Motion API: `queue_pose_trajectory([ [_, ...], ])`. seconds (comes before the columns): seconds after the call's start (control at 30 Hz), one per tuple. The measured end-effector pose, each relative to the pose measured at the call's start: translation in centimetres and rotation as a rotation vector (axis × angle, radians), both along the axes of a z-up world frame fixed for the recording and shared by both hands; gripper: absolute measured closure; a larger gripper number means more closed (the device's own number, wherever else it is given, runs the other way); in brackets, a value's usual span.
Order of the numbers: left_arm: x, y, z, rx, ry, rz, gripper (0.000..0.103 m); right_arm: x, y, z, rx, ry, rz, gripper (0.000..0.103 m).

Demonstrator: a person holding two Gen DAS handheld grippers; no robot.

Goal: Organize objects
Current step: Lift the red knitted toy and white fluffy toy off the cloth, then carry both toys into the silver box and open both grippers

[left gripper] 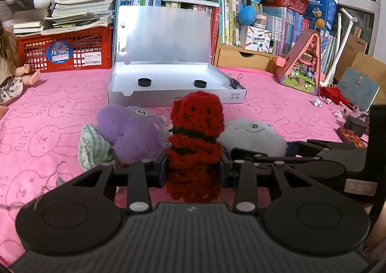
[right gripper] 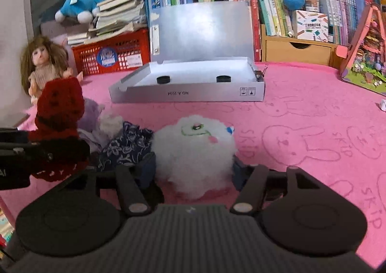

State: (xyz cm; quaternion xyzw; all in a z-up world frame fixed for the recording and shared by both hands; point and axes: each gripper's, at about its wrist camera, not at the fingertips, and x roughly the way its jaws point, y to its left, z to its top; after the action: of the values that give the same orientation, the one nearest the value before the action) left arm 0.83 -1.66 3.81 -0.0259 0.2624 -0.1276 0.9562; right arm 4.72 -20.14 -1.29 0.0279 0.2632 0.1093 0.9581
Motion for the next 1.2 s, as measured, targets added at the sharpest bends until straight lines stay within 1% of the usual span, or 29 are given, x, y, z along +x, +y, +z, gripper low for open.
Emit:
queue_pose_trajectory([
  [0.3, 0.5, 0.0, 1.7, -0.012, -0.047, -0.007, 0.059, -0.5, -0.8, 2.9, 0.018, -0.081, -0.005, 0.039],
  [0.53, 2.3, 0.3, 3.5, -0.015, -0.07, -0.017, 0.059, 0.8, -1.5, 4.2, 0.035, -0.075, -0.012, 0.039],
  [0.73, 5.8, 1.3, 5.5, -0.042, -0.066, -0.015, 0.059, 3.5, -2.7, 5.8, 0.076, -0.028, -0.03, 0.039],
  [0.83, 8.0, 1.9, 6.5, -0.047, -0.06, -0.01, 0.059, 5.6, -3.9, 6.8, 0.131, 0.016, -0.048, 0.039],
  [0.97, 11.2, 2.3, 7.7, -0.045, -0.045, -0.008, 0.059, 9.2, -5.7, 8.1, 0.242, 0.084, -0.054, 0.039],
  [1.1, 14.5, 3.0, 8.5, -0.075, -0.003, -0.008, 0.059, 12.4, -6.8, 8.8, 0.31, 0.141, -0.06, 0.039],
  [1.2, 17.3, 3.6, 8.6, -0.108, 0.052, -0.006, 0.059, 14.4, -7.3, 8.8, 0.364, 0.182, -0.057, 0.039],
])
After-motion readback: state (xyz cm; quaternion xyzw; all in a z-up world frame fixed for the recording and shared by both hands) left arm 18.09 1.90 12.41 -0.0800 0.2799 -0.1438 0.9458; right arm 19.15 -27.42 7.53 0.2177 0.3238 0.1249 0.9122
